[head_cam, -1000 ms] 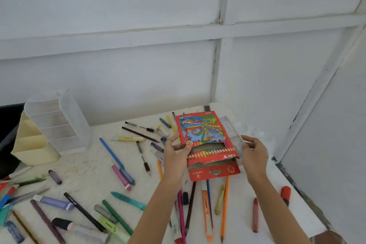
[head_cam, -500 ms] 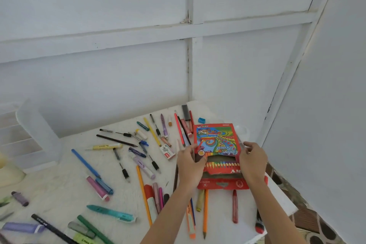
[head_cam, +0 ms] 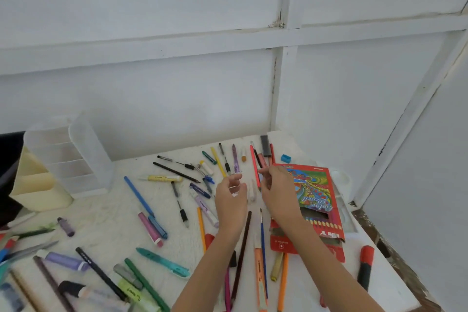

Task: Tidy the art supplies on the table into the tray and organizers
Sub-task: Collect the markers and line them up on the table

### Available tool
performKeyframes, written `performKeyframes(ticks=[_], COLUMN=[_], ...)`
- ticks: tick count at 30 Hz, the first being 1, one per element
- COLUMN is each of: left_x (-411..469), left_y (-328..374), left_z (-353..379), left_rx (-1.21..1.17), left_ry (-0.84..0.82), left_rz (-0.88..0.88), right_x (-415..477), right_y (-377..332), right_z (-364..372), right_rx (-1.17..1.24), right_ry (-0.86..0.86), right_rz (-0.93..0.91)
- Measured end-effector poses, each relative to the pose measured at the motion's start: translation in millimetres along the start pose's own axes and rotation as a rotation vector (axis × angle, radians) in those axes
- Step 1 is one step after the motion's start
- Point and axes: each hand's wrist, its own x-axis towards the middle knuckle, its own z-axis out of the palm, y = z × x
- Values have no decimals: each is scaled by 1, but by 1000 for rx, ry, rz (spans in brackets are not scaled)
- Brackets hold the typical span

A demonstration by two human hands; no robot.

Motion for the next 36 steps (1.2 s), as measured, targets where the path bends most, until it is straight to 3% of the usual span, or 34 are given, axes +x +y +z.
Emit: performKeyframes(ticks=[6,11,17,22,26,30,36], left_x=[16,35,74,117,143,149,130], left_y=[-9,-13,-8,-9,-19,-26,-8], left_z=[-23,-30,-5,35,58,64,56], left_rx=[15,52,196,409,611,789,502], left_ry=[88,116,49,-58,-150,-130,-44], left_rz=[-57,-86,9,154,168,205,122], right_x=[28,36,52,77,88,90,86], right_y=[-15,-17,-11,4,15,15,11], right_z=[43,54,41,17,11,12,11], right_rx=[-292,-425,-134,120,245,341,469], right_ry=[-322,-355,-282,-156,-112,-110,-40], right_rz=[143,171,245,332,355,388,441])
